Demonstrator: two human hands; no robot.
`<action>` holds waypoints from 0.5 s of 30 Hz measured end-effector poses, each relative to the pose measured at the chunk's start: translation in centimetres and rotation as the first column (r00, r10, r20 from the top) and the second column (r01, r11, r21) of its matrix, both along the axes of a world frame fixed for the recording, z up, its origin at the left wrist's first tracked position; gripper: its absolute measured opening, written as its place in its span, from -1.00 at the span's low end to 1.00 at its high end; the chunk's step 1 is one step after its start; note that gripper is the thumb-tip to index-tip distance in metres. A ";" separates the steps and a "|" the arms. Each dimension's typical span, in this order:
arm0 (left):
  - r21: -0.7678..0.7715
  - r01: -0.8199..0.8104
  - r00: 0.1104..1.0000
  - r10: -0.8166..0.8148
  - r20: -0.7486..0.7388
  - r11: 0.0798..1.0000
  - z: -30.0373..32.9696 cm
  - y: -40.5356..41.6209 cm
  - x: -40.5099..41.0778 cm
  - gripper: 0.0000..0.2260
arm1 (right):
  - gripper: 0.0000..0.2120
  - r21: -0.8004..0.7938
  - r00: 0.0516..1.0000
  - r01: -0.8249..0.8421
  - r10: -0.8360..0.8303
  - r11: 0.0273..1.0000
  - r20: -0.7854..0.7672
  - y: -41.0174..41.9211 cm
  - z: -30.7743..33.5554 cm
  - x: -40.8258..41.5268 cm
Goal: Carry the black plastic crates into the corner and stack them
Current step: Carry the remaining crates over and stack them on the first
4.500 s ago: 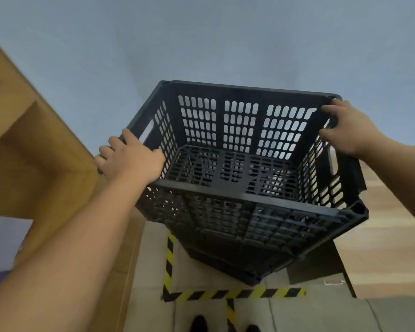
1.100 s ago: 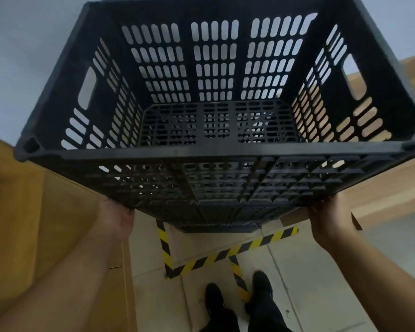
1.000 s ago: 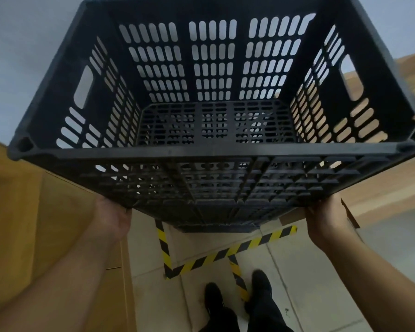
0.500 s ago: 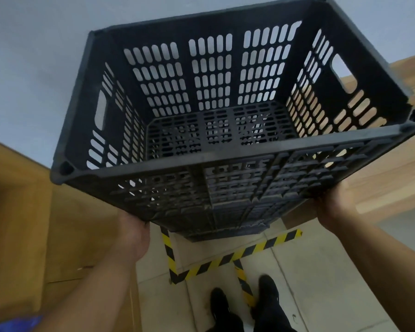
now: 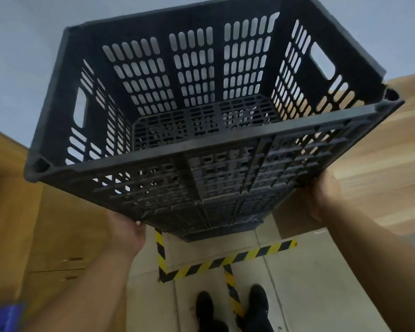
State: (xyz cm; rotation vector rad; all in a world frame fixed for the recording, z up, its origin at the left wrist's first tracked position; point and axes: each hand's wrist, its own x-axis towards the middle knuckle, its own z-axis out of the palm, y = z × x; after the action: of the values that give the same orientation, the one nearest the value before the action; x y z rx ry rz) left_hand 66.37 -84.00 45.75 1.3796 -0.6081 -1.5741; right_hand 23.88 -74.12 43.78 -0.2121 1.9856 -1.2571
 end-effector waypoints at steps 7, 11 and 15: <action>-0.027 -0.016 0.999 0.018 0.047 1.000 -1.5 -2.7 1.7 -0.45 | -0.63 -0.002 0.978 0.175 -0.174 0.985 0.112 1.3 0.0 3.3; 0.009 -0.035 0.999 0.034 0.038 0.999 -1.2 -2.0 0.6 -0.51 | -0.33 -0.033 0.997 0.053 -0.055 0.998 -0.062 0.0 1.5 2.8; 0.003 -0.050 0.998 0.050 0.032 0.999 -1.3 -1.6 -0.3 -0.53 | -0.60 -0.022 0.989 0.141 -0.142 0.990 -0.029 -0.4 1.2 1.5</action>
State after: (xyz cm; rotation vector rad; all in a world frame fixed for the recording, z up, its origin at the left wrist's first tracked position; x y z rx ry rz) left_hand 66.06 -85.64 44.42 1.4147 -0.5860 -1.5170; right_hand 25.37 -74.49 45.00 -0.1014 2.0449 -1.3704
